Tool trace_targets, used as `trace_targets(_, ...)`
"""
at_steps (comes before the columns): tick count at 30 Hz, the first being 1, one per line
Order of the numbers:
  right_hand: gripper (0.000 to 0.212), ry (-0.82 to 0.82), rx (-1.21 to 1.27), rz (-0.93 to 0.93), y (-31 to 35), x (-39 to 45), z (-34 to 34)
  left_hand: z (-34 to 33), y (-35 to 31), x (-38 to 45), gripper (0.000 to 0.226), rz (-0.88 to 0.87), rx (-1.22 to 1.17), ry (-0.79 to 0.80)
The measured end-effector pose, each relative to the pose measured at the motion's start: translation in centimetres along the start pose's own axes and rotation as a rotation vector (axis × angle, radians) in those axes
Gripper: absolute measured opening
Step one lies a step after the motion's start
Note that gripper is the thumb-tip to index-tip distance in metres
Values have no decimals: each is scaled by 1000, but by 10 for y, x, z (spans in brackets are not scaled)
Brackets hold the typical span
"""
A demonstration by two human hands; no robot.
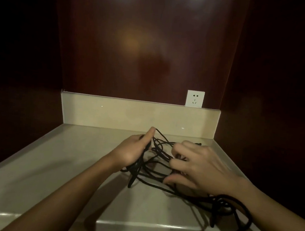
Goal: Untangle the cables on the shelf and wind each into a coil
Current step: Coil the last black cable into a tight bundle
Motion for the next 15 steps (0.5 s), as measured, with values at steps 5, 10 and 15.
trace_targets(5, 45, -344, 140, -79, -7, 19, 15, -30, -24, -13, 93, -145, -138, 297)
trace_targets(10, 53, -394, 408, -245, -18, 23, 4, -39, -28, -25, 104, -193, -354, 579)
trace_targets(15, 58, -360, 458, -378, -23, 21, 0, -36, -29, -28, 39, -173, -422, 605)
Point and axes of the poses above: each hand's wrist, its own x-axis towards the middle knuckle, its own z-axis out of the back of the hand, y = z × x, the point moved 5 cm from there along x, towards the middle knuckle, and after that the axes turned 13 degrees about y, right-handed, at the moved point
